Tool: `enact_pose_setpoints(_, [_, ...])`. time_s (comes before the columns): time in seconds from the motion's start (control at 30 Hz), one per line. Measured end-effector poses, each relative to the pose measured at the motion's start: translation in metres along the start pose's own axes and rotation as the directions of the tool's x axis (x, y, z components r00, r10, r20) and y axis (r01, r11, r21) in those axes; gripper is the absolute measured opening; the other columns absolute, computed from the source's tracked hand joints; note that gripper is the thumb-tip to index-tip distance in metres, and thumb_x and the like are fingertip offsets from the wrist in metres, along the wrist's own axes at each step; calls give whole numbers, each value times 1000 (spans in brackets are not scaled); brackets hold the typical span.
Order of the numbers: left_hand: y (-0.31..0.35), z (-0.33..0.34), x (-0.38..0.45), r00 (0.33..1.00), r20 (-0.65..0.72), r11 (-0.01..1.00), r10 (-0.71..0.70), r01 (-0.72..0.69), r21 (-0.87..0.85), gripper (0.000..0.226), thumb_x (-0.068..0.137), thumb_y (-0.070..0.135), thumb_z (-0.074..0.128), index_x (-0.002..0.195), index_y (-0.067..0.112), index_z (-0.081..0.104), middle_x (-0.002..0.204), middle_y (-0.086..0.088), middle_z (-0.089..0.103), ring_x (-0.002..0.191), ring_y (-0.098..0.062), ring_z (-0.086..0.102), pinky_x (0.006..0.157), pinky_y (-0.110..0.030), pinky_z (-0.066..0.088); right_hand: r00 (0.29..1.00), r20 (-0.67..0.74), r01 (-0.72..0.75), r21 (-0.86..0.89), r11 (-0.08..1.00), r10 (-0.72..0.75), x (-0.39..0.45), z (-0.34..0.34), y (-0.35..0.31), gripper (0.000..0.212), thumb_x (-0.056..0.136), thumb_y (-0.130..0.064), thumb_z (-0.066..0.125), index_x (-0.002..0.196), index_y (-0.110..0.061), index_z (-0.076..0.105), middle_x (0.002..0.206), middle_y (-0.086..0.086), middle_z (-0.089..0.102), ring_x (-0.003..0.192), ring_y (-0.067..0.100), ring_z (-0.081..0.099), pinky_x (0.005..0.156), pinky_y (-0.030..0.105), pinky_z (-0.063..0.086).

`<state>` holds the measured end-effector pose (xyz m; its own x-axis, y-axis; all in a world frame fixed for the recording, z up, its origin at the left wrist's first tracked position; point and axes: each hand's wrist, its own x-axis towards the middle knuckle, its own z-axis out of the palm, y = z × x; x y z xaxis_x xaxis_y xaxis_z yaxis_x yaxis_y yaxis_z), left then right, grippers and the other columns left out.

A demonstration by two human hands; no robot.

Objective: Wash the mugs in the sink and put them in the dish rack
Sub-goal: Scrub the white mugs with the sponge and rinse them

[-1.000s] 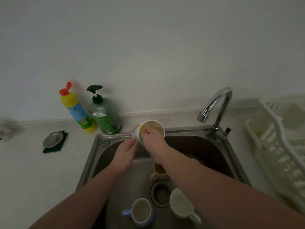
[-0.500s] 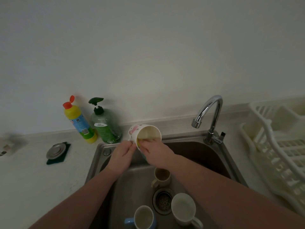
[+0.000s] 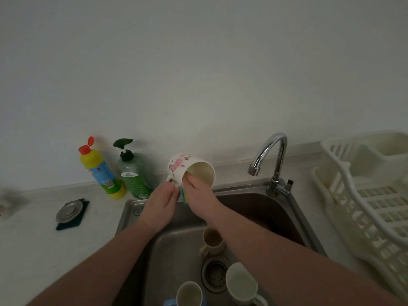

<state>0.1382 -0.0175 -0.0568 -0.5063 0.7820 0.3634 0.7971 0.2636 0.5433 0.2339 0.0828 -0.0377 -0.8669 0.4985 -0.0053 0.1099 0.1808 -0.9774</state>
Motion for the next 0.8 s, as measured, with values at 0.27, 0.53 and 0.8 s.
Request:
enact_pose_setpoints(0.27, [7,-15,8,991,56,988,117,-122,94,53,88,45,28,75,1,53,73,9,37,68,-3,37,72,-4,33,952,236,305,-762,572,-194,-6,-28,25,37,96,-20,43,134,-22,45,140,0,48,124,27,43,103,42,41])
enact_pose_setpoints(0.53, [13,-9,2,982,30,977,186,-188,103,45,94,32,34,73,-1,55,74,-1,44,68,-6,33,67,-17,30,982,109,-182,297,937,156,-16,-17,-25,37,103,-10,31,138,-13,42,120,-1,50,90,5,49,68,5,47])
enact_pose_setpoints(0.8, [15,-17,4,979,-63,975,194,-186,119,41,93,34,34,73,3,53,73,2,44,67,-7,33,62,-17,30,987,65,161,-506,847,-148,-16,-19,-15,33,101,-18,35,131,-15,49,128,7,55,113,25,50,94,38,48])
